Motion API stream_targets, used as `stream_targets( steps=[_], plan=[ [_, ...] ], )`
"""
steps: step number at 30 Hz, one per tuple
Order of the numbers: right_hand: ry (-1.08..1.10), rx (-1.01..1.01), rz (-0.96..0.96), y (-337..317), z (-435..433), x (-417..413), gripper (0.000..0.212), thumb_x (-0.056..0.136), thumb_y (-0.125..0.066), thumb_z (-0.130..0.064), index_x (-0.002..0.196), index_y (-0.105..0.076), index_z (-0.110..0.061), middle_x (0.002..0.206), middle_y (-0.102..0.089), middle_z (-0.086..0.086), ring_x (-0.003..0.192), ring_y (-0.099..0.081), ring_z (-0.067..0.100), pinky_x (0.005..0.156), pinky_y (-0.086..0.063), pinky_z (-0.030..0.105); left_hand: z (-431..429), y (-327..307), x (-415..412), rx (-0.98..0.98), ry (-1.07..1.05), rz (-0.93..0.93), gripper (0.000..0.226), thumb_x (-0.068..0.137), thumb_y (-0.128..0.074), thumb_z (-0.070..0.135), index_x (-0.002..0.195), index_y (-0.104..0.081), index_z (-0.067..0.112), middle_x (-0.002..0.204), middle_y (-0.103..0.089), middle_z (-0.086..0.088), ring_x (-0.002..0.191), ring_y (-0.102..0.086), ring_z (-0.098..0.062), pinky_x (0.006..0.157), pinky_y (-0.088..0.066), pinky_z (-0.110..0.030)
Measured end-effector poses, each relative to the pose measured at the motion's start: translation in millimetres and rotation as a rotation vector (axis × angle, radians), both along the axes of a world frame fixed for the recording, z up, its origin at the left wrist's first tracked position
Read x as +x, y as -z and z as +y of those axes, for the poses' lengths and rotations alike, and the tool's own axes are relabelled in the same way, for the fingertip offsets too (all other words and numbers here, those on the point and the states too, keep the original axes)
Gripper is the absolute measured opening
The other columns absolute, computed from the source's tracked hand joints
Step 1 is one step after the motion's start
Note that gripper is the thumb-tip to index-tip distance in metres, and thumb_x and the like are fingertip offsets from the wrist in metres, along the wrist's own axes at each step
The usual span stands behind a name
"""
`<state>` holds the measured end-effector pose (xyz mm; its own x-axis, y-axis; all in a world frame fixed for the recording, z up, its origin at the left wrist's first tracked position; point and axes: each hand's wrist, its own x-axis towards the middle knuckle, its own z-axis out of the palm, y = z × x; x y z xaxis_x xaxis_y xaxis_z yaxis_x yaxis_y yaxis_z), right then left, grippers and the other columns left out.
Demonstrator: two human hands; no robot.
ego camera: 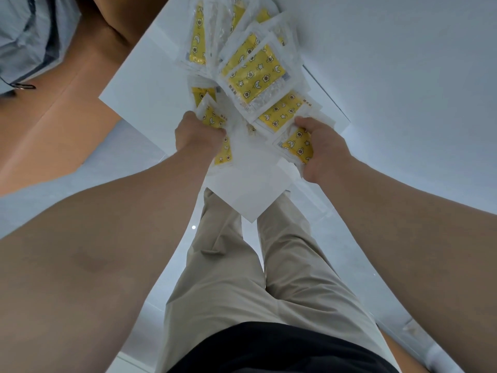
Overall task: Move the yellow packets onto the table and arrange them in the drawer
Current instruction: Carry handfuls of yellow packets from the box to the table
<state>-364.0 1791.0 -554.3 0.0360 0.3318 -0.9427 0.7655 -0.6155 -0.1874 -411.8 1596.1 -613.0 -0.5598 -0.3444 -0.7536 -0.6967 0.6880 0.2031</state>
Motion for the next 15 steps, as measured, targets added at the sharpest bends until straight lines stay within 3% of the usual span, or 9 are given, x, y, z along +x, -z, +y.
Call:
stream_targets(
  steps=[4, 9, 15],
  plan=[
    [0.001, 0.012, -0.005, -20.4, -0.8, 6.0, 0.049, 0.067, -0.093, -0.023, 0.110, -0.071, -0.024, 0.089, -0.078, 0.001, 0.069, -0.076, 0.021, 0.053, -0.059, 0.032, -12.1, -16.4, 7.7, 0.067, -0.137, 0.034, 0.043, 0.079, -0.078, 0.038, 0.111, -0.055, 0.020, 0.102, -0.059, 0.003, 0.098, -0.061, -0.024, 0.082, -0.055, -0.036],
    [0.028, 0.009, 0.009, -43.1, -0.1, 12.9, 0.049, 0.070, -0.091, -0.021, 0.115, -0.071, -0.021, 0.094, -0.078, 0.002, 0.067, -0.075, 0.021, 0.047, -0.056, 0.029, -24.2, -43.4, 11.0, 0.157, -0.302, 0.061, 0.046, 0.074, -0.085, 0.032, 0.111, -0.060, 0.021, 0.107, -0.066, 0.002, 0.101, -0.065, -0.024, 0.089, -0.057, -0.040],
    [0.041, 0.022, 0.008, -68.3, -2.4, 22.6, 0.057, 0.070, -0.091, -0.023, 0.121, -0.066, -0.023, 0.095, -0.076, 0.001, 0.067, -0.074, 0.019, 0.044, -0.055, 0.029, -30.7, -74.1, 10.1, 0.238, -0.338, 0.071, 0.047, 0.074, -0.088, 0.027, 0.111, -0.061, 0.019, 0.109, -0.068, 0.001, 0.102, -0.066, -0.023, 0.090, -0.057, -0.039]
  ],
)
